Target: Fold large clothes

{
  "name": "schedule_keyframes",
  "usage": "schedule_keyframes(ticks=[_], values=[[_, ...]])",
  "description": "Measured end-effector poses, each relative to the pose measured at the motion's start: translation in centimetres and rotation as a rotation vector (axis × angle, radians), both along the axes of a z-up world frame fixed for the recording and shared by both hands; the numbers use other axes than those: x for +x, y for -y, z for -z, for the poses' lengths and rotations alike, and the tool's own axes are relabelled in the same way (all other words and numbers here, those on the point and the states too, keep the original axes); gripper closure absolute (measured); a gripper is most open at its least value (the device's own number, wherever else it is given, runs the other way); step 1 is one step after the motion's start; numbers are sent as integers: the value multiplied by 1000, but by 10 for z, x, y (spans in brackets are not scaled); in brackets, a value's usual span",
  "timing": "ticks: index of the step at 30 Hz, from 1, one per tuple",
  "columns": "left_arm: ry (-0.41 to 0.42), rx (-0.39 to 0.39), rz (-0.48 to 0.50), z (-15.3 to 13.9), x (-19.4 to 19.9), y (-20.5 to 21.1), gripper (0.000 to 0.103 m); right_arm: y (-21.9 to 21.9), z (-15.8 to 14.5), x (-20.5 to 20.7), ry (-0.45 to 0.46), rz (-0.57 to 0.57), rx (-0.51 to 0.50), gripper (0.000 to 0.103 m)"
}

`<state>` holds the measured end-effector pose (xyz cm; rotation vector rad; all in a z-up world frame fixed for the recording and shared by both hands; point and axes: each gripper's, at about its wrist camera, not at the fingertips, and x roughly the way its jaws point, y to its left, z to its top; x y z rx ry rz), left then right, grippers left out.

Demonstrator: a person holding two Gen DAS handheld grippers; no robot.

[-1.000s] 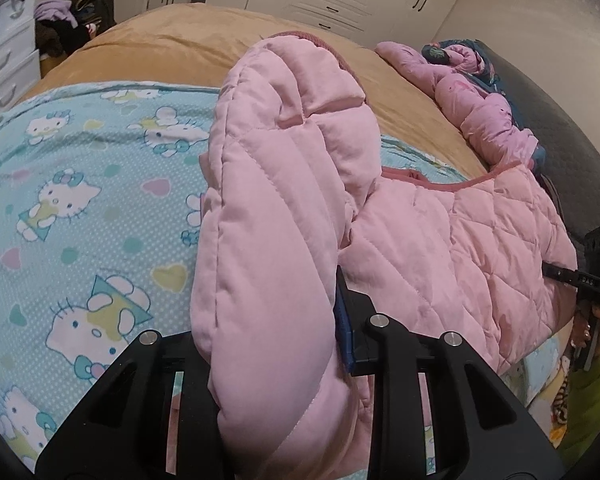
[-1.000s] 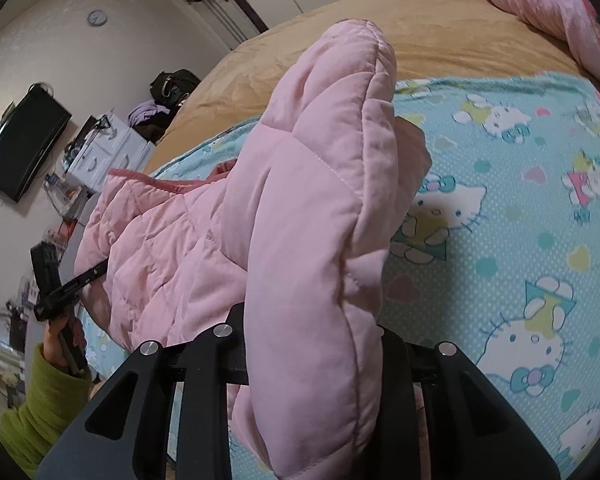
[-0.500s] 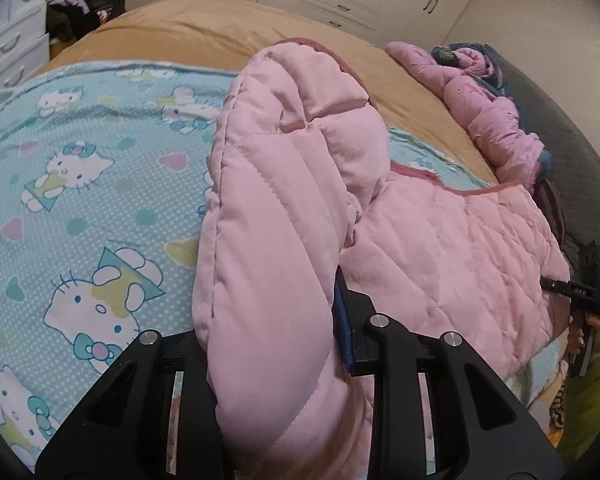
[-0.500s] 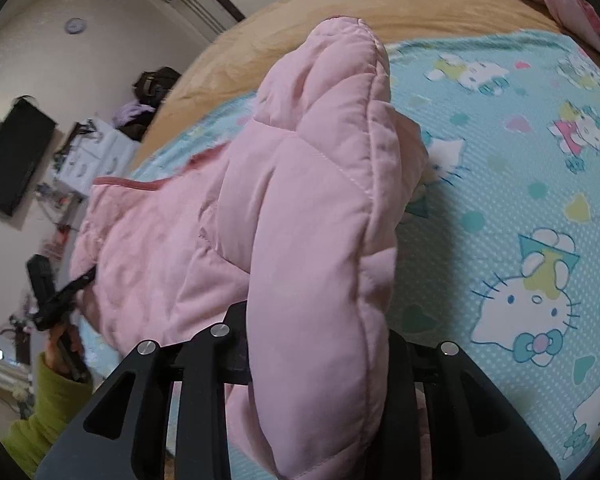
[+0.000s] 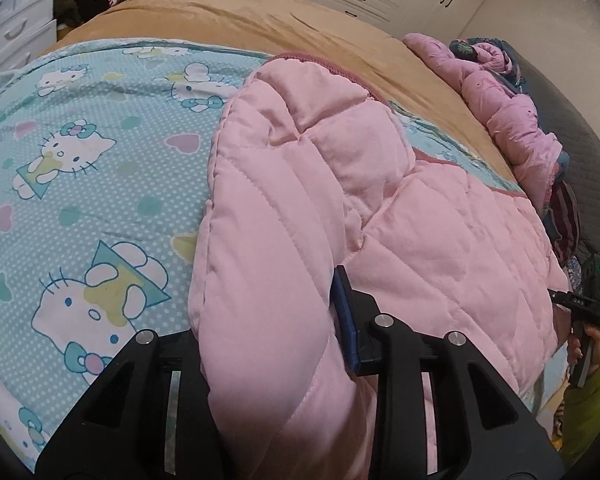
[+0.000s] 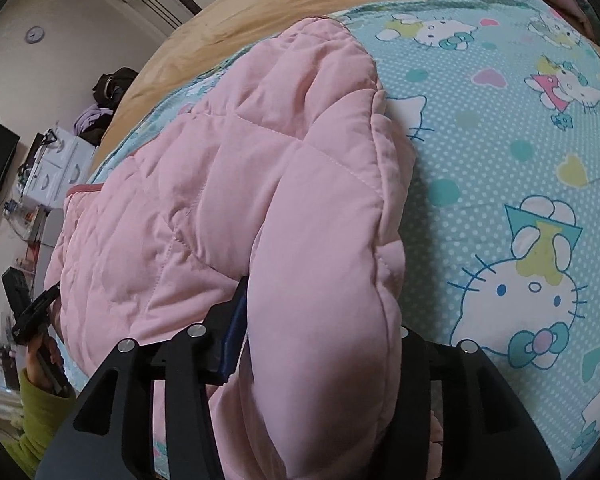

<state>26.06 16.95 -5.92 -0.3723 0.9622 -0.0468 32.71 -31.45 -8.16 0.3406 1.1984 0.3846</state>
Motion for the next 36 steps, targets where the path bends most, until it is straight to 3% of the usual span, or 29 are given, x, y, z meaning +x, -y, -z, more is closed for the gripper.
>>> schedule_keyframes(ticks=[8, 10, 16, 18, 20, 24, 26, 29, 36], values=[[-8, 3, -5, 4, 4, 0, 75, 2, 6, -14, 20, 23, -4, 54], [-11, 3, -6, 4, 5, 0, 74, 3, 4, -15, 31, 38, -49, 39], [-29, 25, -11, 2, 4, -1, 68, 0, -11, -28, 93, 46, -148, 13], [-29, 28, -14, 0, 1, 0, 61, -2, -18, -34, 127, 54, -172, 6], [-32, 37, -20, -3, -2, 1, 46, -6, -25, -39, 158, 50, -209, 6], [-31, 57, -22, -10, -8, 4, 32, -3, -37, -45, 205, 61, -253, 5], [-24, 78, -34, -19, -13, 3, 11, -1, -48, -53, 242, 80, -252, 4], [5, 114, -78, -37, -25, 0, 9, -1, -71, -71, 326, 98, -257, 4], [158, 155, -105, -93, -68, 18, 9, -12, -114, -124, 482, 84, -241, 4]])
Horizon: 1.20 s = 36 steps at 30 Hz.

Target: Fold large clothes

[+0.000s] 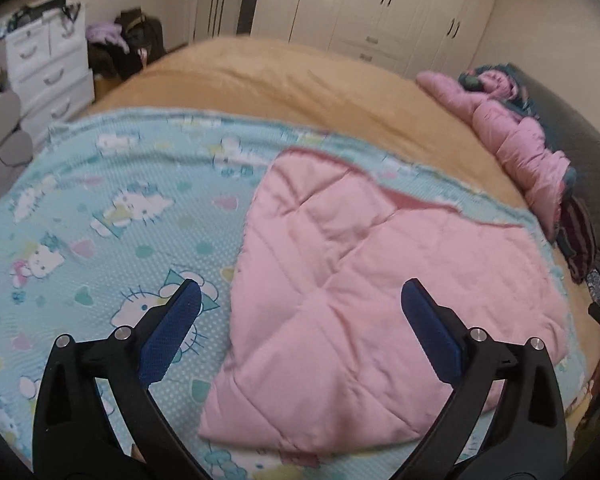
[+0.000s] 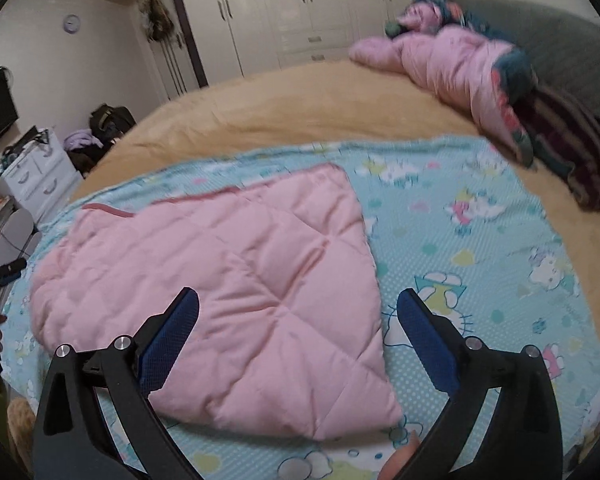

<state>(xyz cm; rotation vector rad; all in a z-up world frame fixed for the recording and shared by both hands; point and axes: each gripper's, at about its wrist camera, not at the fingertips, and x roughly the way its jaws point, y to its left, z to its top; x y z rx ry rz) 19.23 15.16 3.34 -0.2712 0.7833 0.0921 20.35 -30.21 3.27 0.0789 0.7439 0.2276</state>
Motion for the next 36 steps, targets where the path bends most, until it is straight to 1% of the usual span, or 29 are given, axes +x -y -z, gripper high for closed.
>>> schedule_keyframes(ticks=[4, 9, 13, 16, 18, 20, 22, 25, 29, 32, 35, 36], values=[[81, 27, 22, -25, -27, 23, 9, -12, -18, -35, 71, -29, 13, 4], [145, 23, 64, -38, -60, 53, 9, -27, -34, -75, 142, -65, 14, 4], [175, 10, 79, -34, -88, 65, 9, -36, -38, -103, 192, -63, -10, 4], [181, 19, 87, -25, -105, 72, 9, -41, -33, -121, 208, -56, -5, 4], [192, 21, 94, -17, -118, 77, 9, -48, -28, -135, 238, -57, -50, 4], [197, 50, 118, -8, -129, 85, 9, -53, -20, -146, 256, -50, -82, 4], [188, 57, 115, 1, -138, 89, 9, -55, -9, -154, 245, -39, -87, 4], [173, 23, 98, 17, -149, 91, 9, -59, 9, -163, 212, -26, -73, 4], [135, 58, 63, 32, -153, 94, 9, -67, 29, -170, 152, -42, -53, 4], [124, 85, 64, 36, -154, 96, 9, -73, 35, -172, 110, -61, -52, 4], [120, 53, 67, 39, -156, 92, 9, -73, 33, -174, 115, -60, -36, 4], [117, 56, 67, 40, -157, 92, 9, -74, 33, -175, 113, -61, -33, 4]])
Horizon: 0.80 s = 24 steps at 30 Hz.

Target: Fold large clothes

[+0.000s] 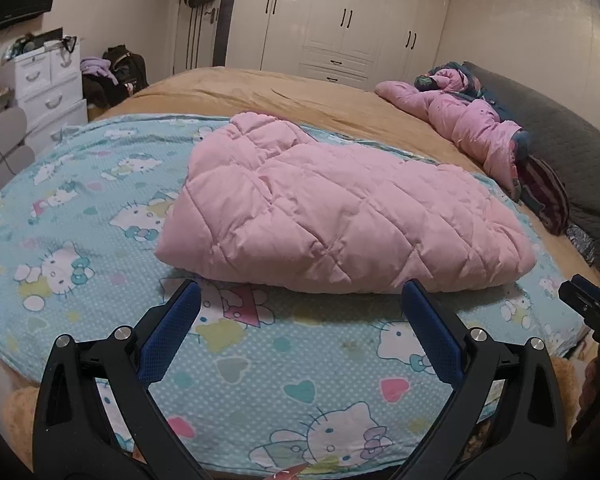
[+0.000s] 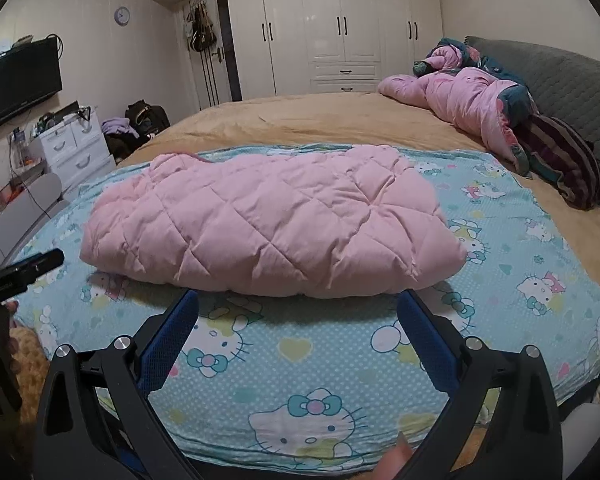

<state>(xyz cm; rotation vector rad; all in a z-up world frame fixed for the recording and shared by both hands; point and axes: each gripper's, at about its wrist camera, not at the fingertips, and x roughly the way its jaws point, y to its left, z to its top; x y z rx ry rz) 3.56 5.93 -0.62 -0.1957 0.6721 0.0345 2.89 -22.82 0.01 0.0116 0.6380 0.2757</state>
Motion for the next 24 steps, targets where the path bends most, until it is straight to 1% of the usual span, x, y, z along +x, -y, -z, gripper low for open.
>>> schedule_keyframes(ticks=[7, 16, 24], values=[[4, 40, -7, -3, -2, 5, 9, 0, -3, -3, 8, 5, 3, 4], [-13, 36, 1, -2, -1, 8, 9, -2, -4, -3, 5, -4, -3, 4], [-10, 36, 3, -3, 0, 9, 9, -4, -3, -2, 4, -6, -4, 4]])
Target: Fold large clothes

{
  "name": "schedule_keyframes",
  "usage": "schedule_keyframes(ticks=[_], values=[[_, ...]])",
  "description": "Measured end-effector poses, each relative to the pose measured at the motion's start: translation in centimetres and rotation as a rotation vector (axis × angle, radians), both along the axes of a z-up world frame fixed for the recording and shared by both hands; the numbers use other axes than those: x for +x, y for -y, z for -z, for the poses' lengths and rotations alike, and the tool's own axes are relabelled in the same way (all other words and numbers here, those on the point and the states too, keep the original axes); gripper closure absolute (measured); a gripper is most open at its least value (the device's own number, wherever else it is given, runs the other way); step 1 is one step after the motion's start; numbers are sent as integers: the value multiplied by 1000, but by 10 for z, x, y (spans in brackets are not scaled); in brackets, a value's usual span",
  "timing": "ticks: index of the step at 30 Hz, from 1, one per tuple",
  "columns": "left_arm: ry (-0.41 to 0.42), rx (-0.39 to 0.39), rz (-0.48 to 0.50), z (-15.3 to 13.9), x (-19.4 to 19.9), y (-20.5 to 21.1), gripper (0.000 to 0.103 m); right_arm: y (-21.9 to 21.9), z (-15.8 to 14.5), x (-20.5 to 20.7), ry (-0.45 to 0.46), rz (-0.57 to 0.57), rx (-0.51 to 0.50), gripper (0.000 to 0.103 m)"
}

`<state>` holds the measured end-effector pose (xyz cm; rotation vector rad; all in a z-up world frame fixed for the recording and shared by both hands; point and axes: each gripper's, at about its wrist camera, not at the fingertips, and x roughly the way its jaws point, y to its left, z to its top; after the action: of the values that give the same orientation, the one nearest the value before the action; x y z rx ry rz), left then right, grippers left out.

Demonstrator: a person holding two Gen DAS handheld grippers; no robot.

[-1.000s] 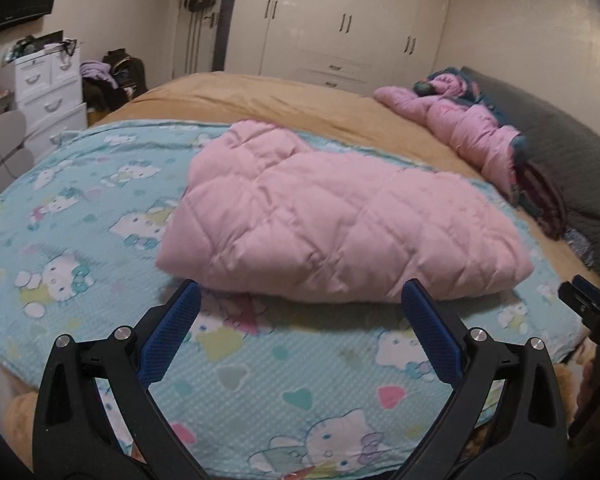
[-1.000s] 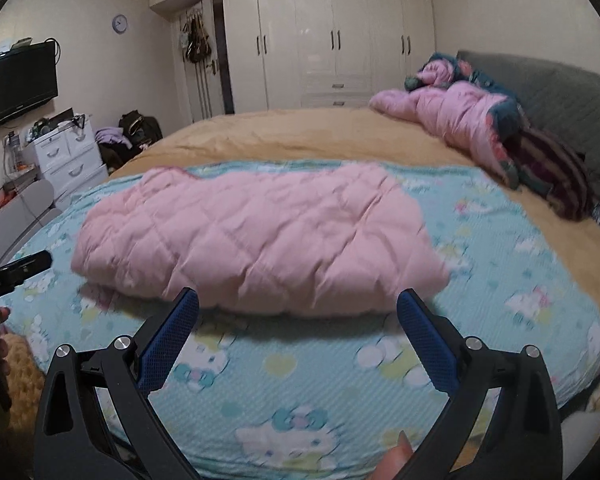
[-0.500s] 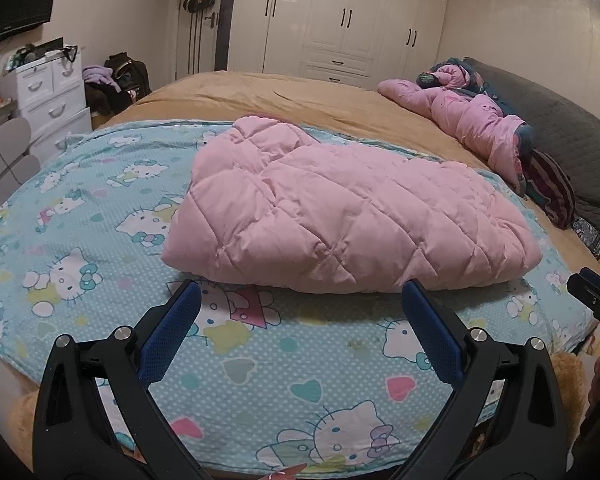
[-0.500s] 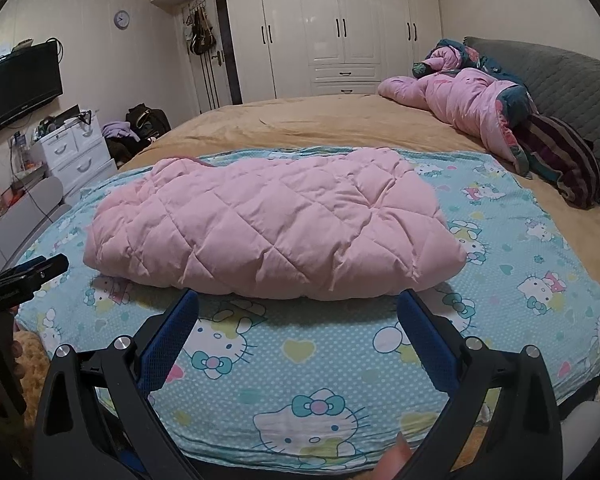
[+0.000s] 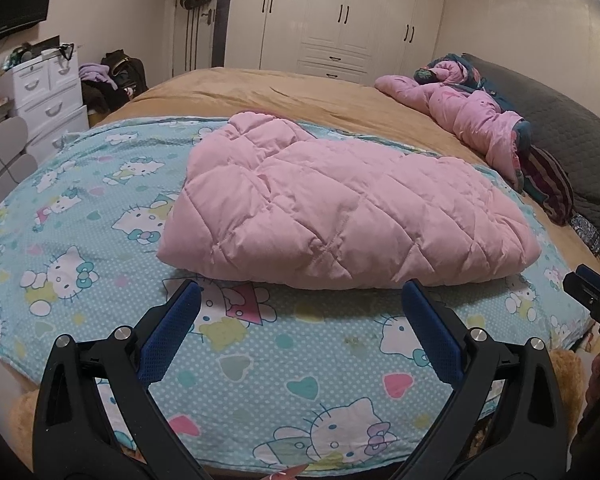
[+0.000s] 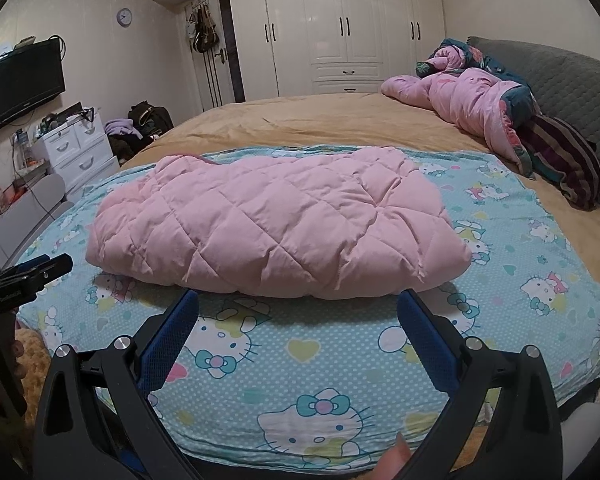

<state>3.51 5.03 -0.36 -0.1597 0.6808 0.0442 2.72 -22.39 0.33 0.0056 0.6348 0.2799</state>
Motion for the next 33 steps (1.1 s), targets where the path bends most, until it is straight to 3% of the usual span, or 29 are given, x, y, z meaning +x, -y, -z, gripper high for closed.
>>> schedule_keyframes(ticks=[33], values=[[-6, 4, -11, -1, 2, -2, 9, -5, -2, 1, -10, -23, 4, 4]])
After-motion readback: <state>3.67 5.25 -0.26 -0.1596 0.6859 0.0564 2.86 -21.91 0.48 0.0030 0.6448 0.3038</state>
